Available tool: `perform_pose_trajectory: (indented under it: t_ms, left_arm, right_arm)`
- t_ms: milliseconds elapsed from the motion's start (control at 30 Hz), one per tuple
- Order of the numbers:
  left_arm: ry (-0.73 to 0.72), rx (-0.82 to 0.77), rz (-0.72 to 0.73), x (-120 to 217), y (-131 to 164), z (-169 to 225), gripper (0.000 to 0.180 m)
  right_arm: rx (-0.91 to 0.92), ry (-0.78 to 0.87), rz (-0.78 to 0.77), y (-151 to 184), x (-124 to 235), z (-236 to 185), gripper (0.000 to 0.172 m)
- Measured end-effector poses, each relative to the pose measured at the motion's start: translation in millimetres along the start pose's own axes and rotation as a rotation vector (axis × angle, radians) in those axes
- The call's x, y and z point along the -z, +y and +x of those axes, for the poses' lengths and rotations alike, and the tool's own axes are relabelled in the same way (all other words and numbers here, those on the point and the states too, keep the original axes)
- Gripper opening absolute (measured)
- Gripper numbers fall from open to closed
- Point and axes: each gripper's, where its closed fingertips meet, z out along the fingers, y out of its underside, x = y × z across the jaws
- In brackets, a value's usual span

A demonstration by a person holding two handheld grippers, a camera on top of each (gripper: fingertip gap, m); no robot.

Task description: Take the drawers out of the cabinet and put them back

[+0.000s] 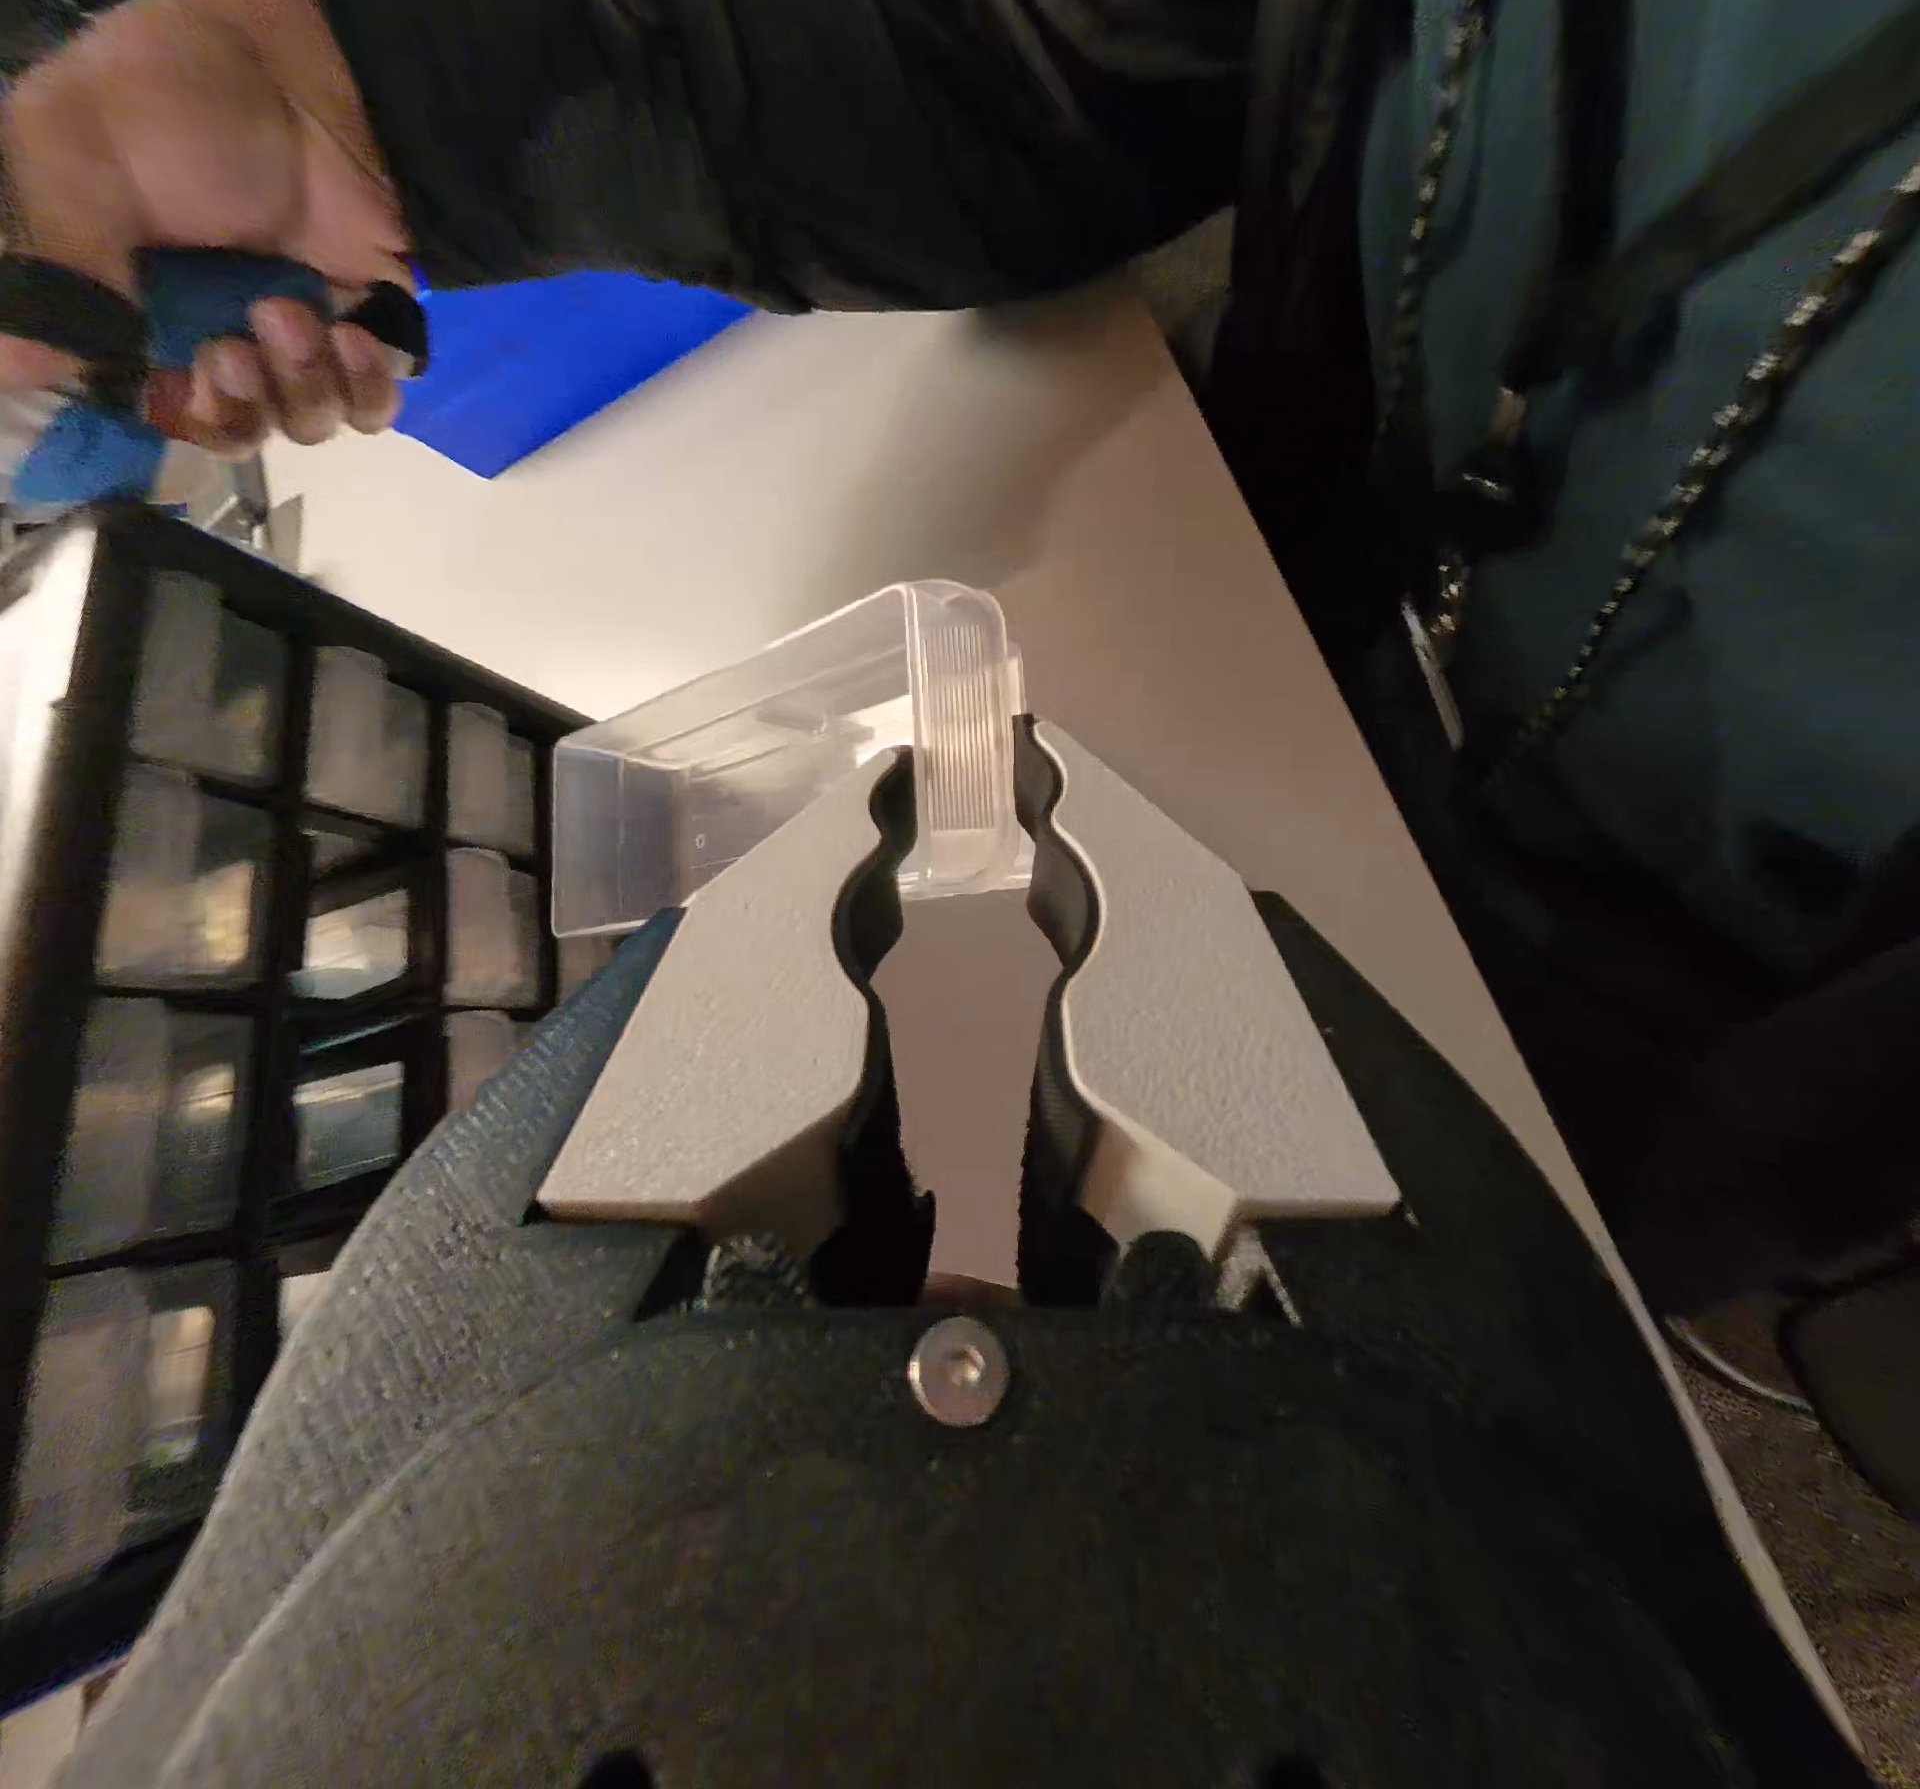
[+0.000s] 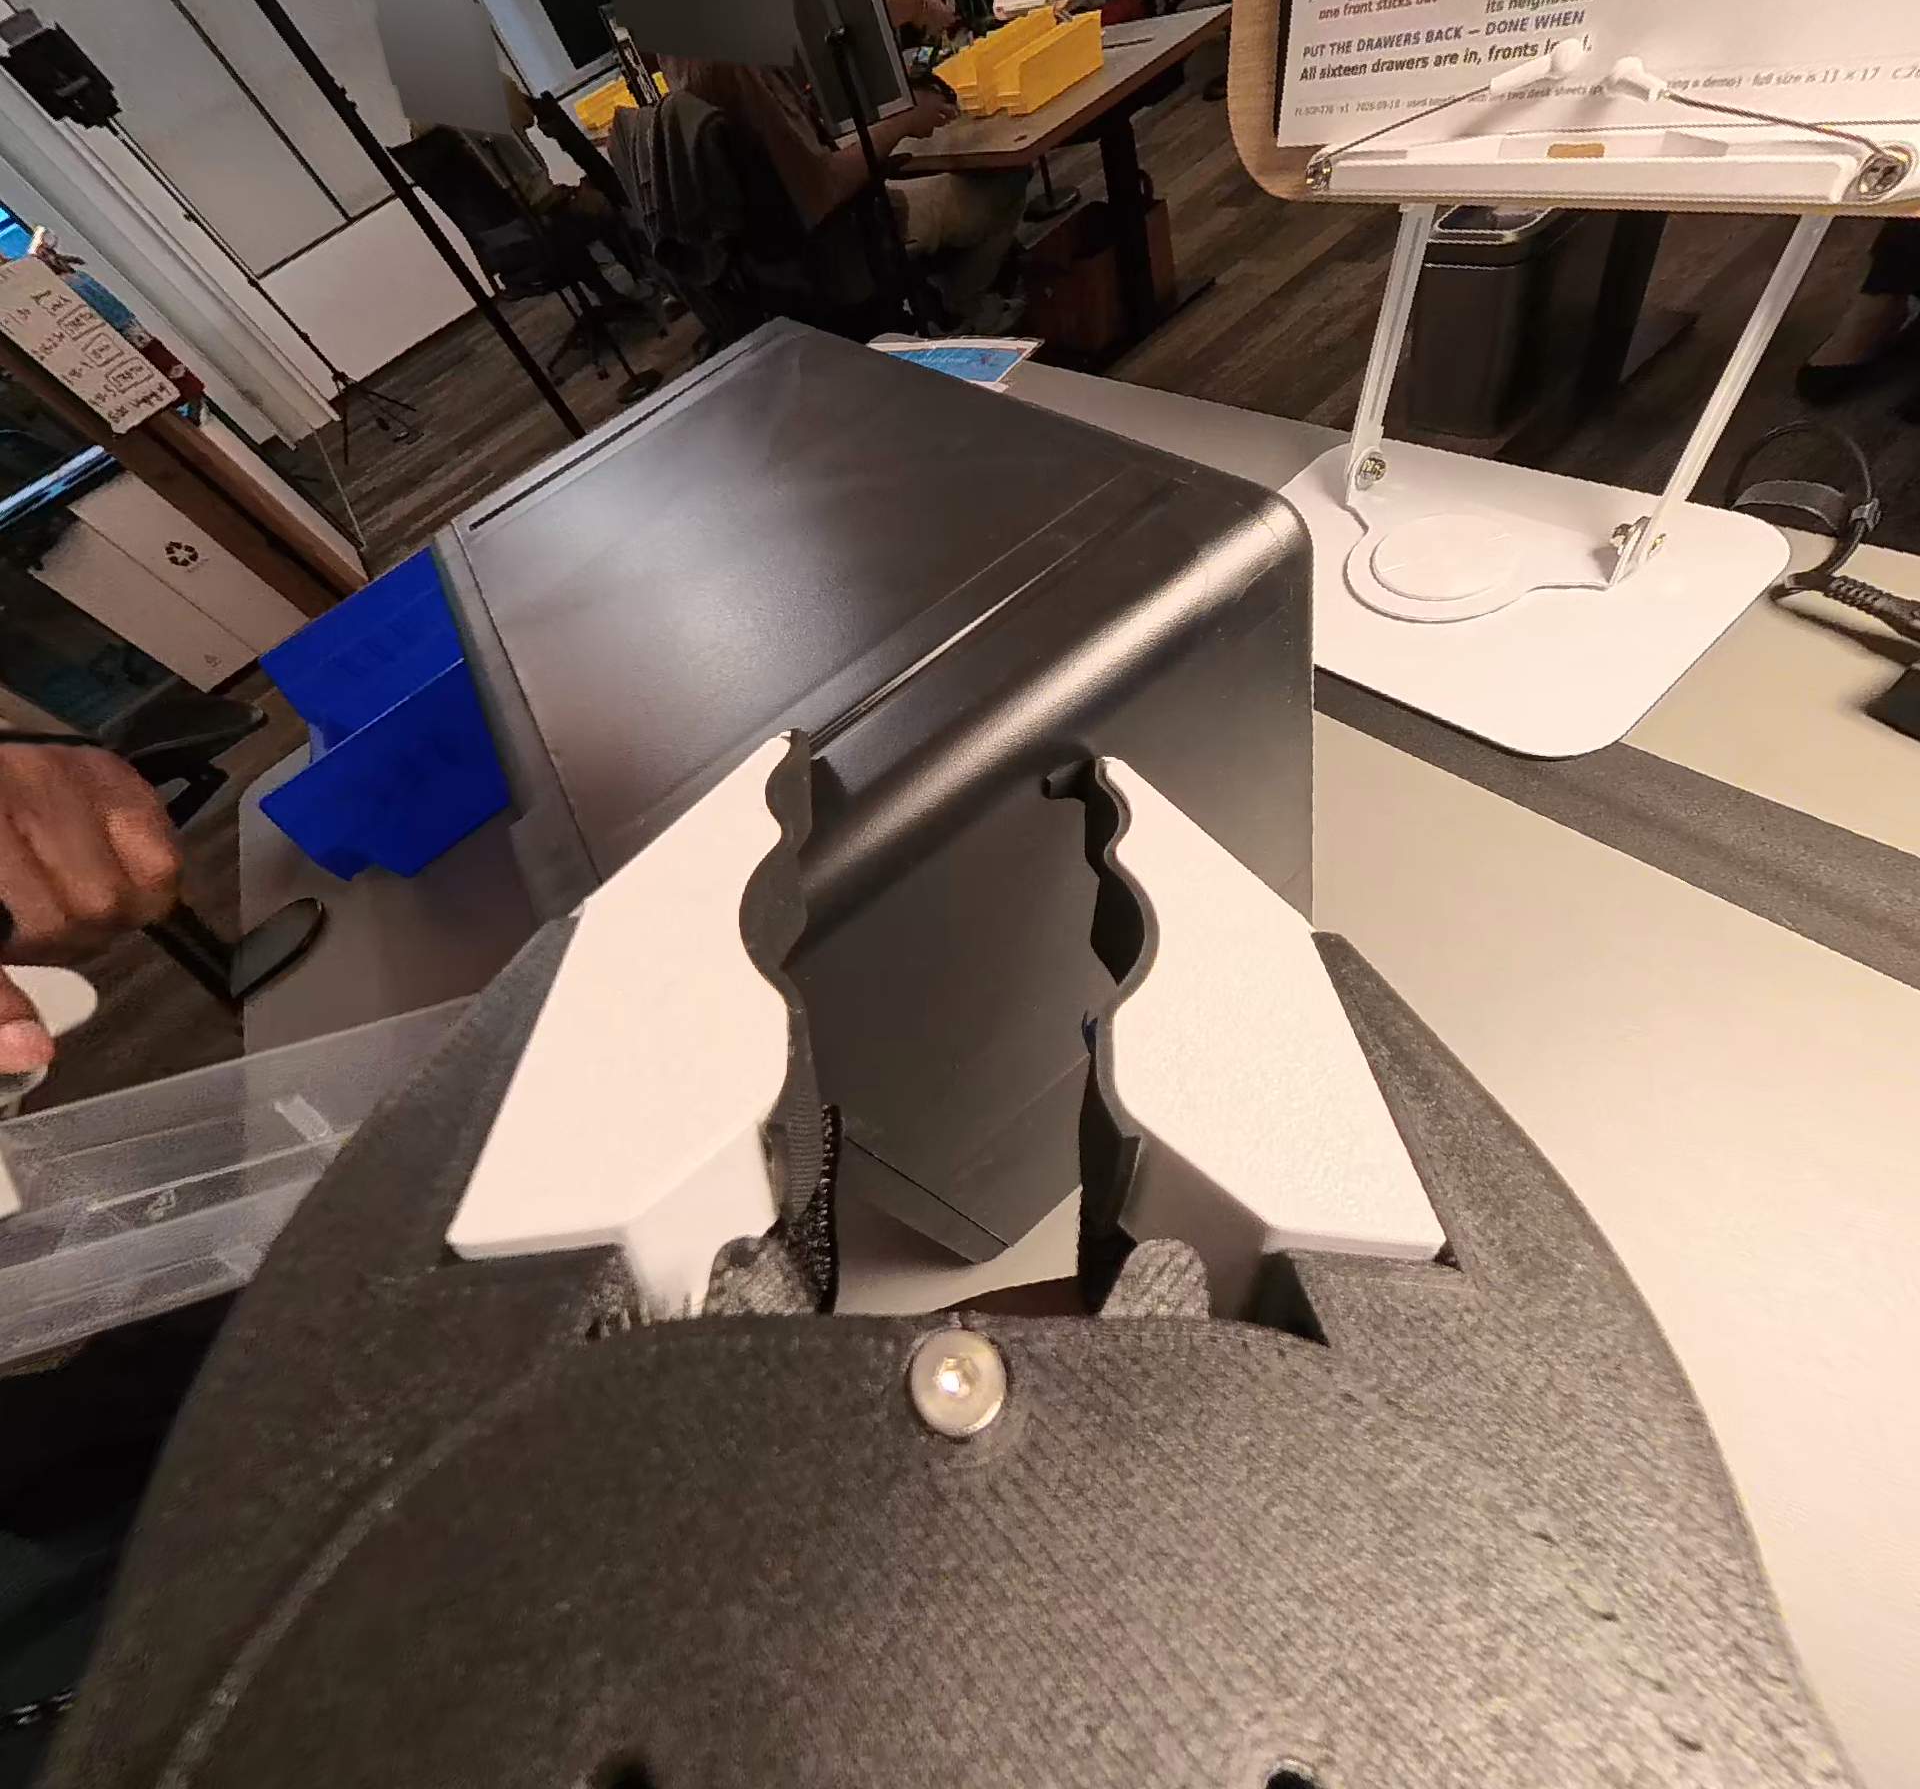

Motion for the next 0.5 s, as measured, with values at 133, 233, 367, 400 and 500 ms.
perform_pose_trajectory:
  t_ms: [133, 233, 367, 400, 500]
  left_arm:
    - [-0.009, 0.025, -0.057, -3, -2, -34, 0.019]
    - [-0.013, 0.051, -0.118, -10, 4, -56, 0.018]
    - [-0.032, 0.071, -0.187, -19, 11, -79, 0.018]
    - [-0.038, 0.073, -0.195, -20, 12, -84, 0.018]
    - [-0.055, 0.073, -0.206, -22, 11, -93, 0.018]
  right_arm:
    - [0.001, 0.005, 0.000, 0, 0, 0, 0.055]
    - [0.001, 0.004, 0.000, 0, 0, 0, 0.055]
    - [0.001, -0.001, -0.001, 0, 0, 0, 0.055]
    - [0.001, -0.002, -0.001, 0, 0, 0, 0.055]
    - [0.000, -0.005, -0.001, 0, 0, 0, 0.055]
